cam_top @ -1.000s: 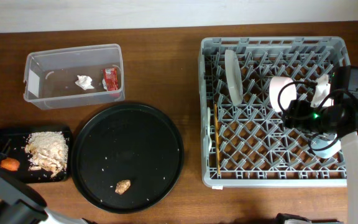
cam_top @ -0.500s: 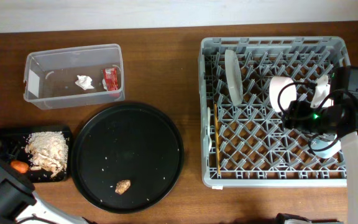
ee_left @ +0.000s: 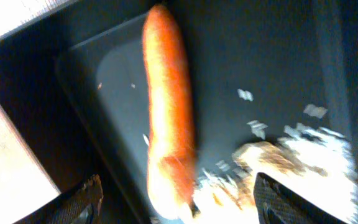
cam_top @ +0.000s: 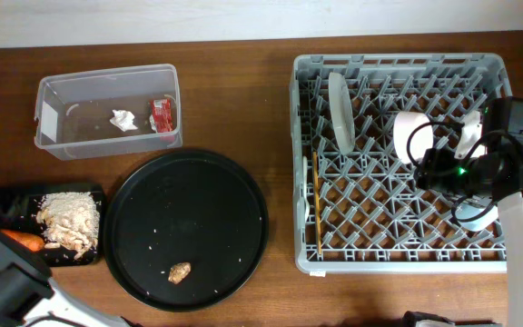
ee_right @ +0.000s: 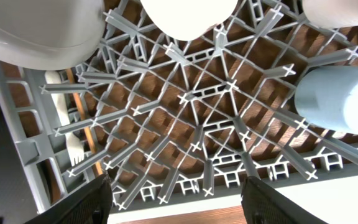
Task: Sort waste into correct bins and load items into the dishwasher rack
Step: 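Carry the carrot to the black tray and release it, then grasp the brown food scrap on the platter with the left gripper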
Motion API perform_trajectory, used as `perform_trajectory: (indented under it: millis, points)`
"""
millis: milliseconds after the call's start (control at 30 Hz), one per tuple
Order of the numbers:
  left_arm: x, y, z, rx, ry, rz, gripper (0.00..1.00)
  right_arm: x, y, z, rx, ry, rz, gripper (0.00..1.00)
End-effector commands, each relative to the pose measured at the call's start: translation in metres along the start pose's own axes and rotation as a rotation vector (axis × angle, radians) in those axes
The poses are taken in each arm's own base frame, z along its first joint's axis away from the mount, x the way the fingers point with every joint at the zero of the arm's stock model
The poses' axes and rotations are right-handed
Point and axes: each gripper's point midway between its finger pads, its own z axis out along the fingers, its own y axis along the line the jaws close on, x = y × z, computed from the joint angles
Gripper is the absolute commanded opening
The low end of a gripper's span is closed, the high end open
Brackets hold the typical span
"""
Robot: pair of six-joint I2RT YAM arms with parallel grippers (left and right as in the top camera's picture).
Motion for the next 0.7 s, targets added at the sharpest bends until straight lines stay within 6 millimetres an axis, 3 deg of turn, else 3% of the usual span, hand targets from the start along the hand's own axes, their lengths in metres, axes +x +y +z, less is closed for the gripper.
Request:
perform_trajectory:
  millis: [0, 67, 133, 167, 267, 333, 367, 433, 667]
  points:
    - [0.005, -0.050, -0.107, 0.214, -0.197, 0.090, 0.78, -0.001, -0.005, 0.000, 0.022, 0.000, -0.007, 0.70]
    - [0.039, -0.084, -0.150, 0.292, -0.266, 0.264, 0.78, -0.001, -0.005, 0.000, 0.022, 0.000, -0.007, 0.70]
    - [0.070, -0.109, -0.170, 0.323, -0.298, 0.420, 0.78, -0.001, -0.005, 0.000, 0.022, 0.000, -0.007, 0.70]
    - [0.107, -0.132, -0.180, 0.337, -0.294, 0.582, 0.79, -0.001, -0.005, 0.000, 0.022, 0.000, -0.007, 0.70]
    - [0.175, -0.153, -0.179, 0.336, -0.212, 0.871, 0.83, 0.000, -0.005, 0.000, 0.022, 0.001, -0.007, 0.70]
    - [0.228, -0.151, -0.171, 0.277, -0.105, 1.029, 0.87, 0.000, -0.005, 0.000, 0.021, 0.001, -0.006, 0.70]
    - [0.252, -0.147, -0.165, 0.235, -0.054, 1.096, 0.92, 0.000, -0.005, 0.000, 0.020, 0.001, -0.005, 0.70]
    - [0.296, -0.133, -0.149, 0.149, 0.046, 1.188, 0.94, 0.000, -0.004, 0.000, 0.017, 0.001, -0.003, 0.70]
    - [0.360, -0.090, -0.082, 0.021, 0.287, 1.185, 0.98, 0.002, -0.004, 0.000, 0.019, 0.009, -0.002, 0.70]
